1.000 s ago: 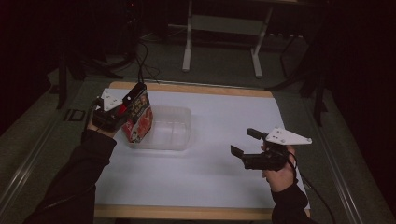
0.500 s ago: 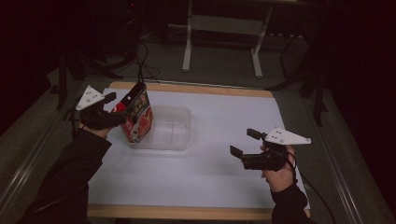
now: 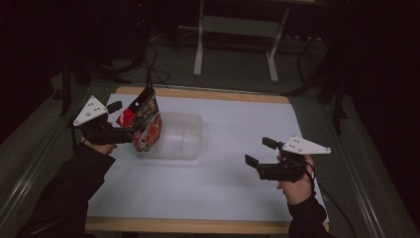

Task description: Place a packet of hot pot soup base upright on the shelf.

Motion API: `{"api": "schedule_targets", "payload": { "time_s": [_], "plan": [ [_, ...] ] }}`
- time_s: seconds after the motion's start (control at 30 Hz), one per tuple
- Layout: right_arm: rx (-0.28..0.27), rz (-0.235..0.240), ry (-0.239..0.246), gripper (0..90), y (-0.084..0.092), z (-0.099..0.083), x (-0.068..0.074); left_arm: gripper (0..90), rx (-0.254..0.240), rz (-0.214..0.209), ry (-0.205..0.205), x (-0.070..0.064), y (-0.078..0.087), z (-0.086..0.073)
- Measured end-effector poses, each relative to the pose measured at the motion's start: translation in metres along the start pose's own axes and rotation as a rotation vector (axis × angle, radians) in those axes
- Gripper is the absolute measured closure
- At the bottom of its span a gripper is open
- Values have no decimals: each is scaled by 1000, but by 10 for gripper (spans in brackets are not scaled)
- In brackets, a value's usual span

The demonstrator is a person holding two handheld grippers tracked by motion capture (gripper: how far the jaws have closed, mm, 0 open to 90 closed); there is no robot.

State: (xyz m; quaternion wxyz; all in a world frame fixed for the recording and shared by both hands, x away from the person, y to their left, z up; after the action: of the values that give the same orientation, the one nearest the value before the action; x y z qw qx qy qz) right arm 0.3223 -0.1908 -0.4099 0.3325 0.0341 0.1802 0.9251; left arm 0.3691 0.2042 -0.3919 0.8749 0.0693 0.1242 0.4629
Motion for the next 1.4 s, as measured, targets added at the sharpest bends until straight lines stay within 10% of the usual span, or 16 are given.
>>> {"api": "schedule_targets", "payload": {
  "time_s": [0.73,1.4],
  "plan": [
    [-6,-19,-1,123,5,-9,-1,20,56,-82,-22,-46,33,-31],
    [36,-31,15,116,0,-25,4,20,145,-121,6,-57,32,-79]
  ]
}}
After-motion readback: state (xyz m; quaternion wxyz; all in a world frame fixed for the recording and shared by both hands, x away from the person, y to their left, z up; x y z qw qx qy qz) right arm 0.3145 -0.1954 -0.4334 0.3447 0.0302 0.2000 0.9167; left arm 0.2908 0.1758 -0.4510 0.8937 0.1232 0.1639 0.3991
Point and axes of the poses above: each handheld gripper's, and its own axes: y roughly backward along the jaws, z roughly out of its top, x roughly to its left, the point moved 7 cm from there along -y, roughly forward along the jaws, and after that the axes turned 8 degrees about y, right-handed, at the moved point
